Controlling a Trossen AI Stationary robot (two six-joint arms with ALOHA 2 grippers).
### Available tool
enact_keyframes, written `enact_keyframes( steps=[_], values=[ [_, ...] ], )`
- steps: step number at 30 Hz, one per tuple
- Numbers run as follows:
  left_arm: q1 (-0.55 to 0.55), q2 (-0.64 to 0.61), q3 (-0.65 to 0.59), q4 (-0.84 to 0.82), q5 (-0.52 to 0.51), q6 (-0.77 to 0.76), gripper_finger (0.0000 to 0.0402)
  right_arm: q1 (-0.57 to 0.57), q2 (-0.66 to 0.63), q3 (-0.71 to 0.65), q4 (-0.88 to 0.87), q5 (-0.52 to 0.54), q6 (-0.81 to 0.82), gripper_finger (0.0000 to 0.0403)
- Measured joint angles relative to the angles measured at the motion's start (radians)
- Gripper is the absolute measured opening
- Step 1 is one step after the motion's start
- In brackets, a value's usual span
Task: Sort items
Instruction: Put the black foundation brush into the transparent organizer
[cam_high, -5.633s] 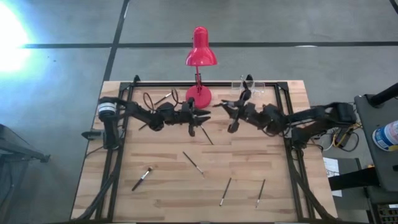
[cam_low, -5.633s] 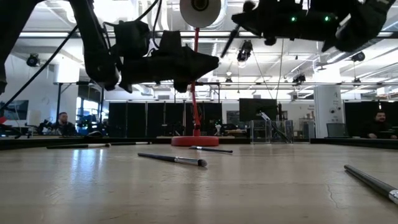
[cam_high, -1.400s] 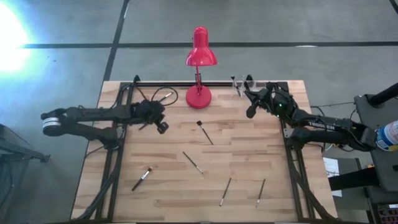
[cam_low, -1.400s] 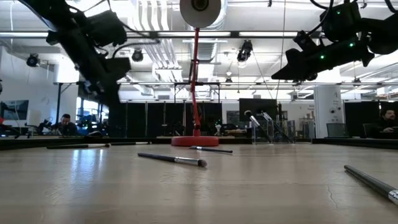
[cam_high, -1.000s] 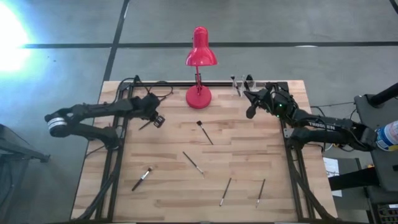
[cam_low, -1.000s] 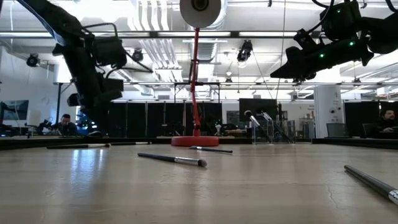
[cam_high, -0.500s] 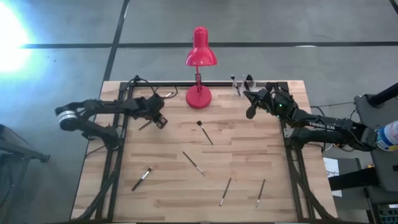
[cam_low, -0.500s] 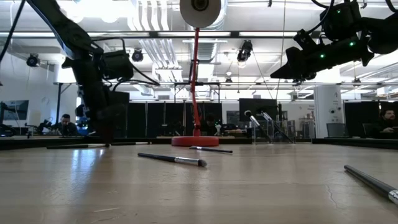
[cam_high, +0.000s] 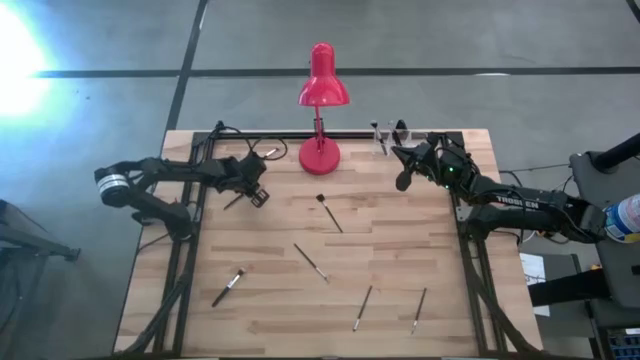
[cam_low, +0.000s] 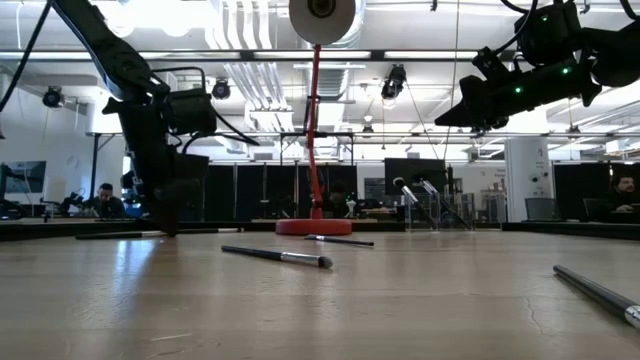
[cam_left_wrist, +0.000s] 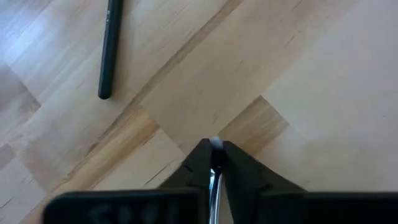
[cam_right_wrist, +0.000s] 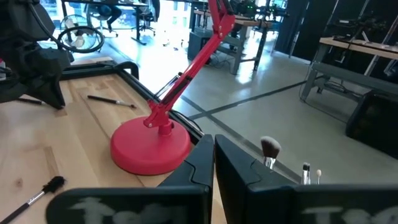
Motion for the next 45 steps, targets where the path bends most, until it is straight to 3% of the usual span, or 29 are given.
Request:
enact_keyframes(
  steps=[6,10,16,21,25,36,40,45],
  values=[
    [0.001,-0.066,0.0,-0.005,0.012,0.007,0.0003,0.0,0.0,0.0,0.0,0.0,-0.002,0.0008],
    [-0.009,-0.18,-0.032,0.21,0.073,0.007,0.0002,0.0,0.0,-0.001,-0.001,0.0,-0.002,0.0008],
    [-0.05,-0.269,-0.199,0.841,0.239,-0.082,0.0001,0.0,0.0,-0.01,0.0,0.0,-0.002,0.0008],
    [-0.106,-0.188,-0.305,1.376,0.347,-0.124,0.0001,0.006,0.0,-0.016,0.002,-0.008,0.002,0.0008],
    [-0.145,-0.062,-0.304,1.634,0.415,-0.113,0.0,0.029,0.0,-0.024,0.022,-0.075,0.02,0.0008],
    [-0.231,0.336,0.003,1.882,0.545,-0.028,0.0,0.178,0.122,-0.089,0.339,-0.199,0.082,0.0009],
    [-0.241,0.412,0.115,1.877,0.597,-0.068,0.0,0.252,0.227,-0.059,0.448,-0.206,0.095,0.0016],
    [-0.258,0.453,0.165,1.874,0.603,-0.064,0.0,0.322,0.371,0.036,0.46,-0.205,0.124,0.0055]
  ],
)
